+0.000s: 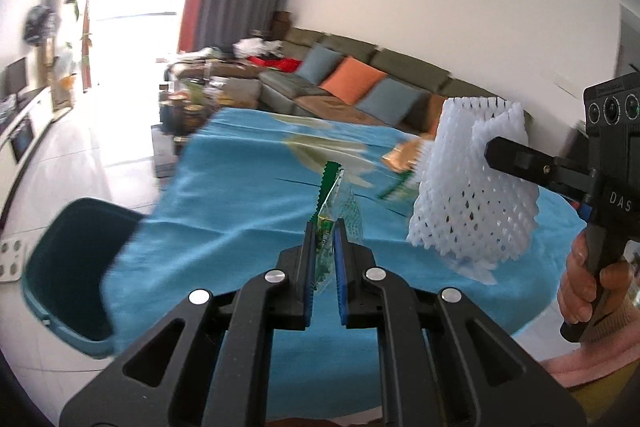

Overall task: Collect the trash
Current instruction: 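Carry the foam net and candy wrapper over the teal trash bin with both tools, then open both tools to drop the foam net and wrapper into the bin, then return both tools to the table and grasp another white foam net with the right tool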

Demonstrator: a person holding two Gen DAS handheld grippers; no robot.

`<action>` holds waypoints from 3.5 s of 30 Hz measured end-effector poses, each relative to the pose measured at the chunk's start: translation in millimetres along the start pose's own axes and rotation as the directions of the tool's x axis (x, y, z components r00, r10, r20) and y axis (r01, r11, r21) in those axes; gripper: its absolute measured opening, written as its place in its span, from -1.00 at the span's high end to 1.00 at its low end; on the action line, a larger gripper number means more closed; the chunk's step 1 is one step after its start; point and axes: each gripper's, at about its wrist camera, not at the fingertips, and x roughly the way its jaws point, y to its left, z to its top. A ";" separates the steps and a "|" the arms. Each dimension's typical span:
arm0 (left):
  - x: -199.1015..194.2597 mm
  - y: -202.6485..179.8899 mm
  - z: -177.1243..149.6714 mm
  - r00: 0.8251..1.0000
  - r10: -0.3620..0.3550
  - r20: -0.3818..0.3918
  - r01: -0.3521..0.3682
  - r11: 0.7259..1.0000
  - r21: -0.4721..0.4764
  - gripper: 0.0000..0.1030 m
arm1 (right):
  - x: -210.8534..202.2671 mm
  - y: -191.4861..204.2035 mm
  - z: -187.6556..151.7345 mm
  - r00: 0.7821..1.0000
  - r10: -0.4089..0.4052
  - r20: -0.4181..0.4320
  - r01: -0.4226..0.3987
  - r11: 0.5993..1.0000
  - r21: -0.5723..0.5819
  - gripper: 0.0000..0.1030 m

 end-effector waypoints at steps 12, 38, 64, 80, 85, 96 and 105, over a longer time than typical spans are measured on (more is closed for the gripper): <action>-48.4 95.4 10.0 0.958 0.285 0.040 -0.278 0.953 -0.124 0.82 | 111.2 47.1 40.0 0.982 0.181 -0.050 -0.183 0.983 -0.034 0.74; 4.4 195.6 -7.1 0.876 0.461 -0.139 -0.481 0.850 -0.214 0.81 | 295.9 89.7 24.5 0.931 0.218 -0.292 -0.216 0.976 0.040 0.72; -9.5 170.6 3.9 0.884 0.467 -0.006 -0.456 0.860 -0.230 -0.13 | 240.1 70.3 30.9 0.945 0.180 -0.272 -0.167 0.983 0.070 0.21; 48.0 -35.0 12.6 0.999 -0.033 0.014 0.032 0.997 0.065 -0.24 | 42.8 -11.1 30.5 0.987 -0.136 -0.083 0.136 0.991 -0.001 0.11; 70.6 -82.5 12.8 0.986 -0.165 -0.037 0.168 0.981 0.099 -0.25 | -10.8 -48.2 21.5 0.961 -0.274 -0.037 0.276 0.960 0.049 0.11; 116.4 -144.0 11.9 0.937 -0.312 -0.158 0.329 0.939 0.096 -0.30 | -74.4 -119.5 -5.1 0.880 -0.475 -0.010 0.470 0.865 0.177 0.09; 141.6 -144.2 17.4 0.903 -0.369 -0.218 0.375 0.927 -0.018 -0.41 | -72.2 -158.7 -17.3 0.874 -0.482 -0.062 0.483 0.844 0.233 -0.05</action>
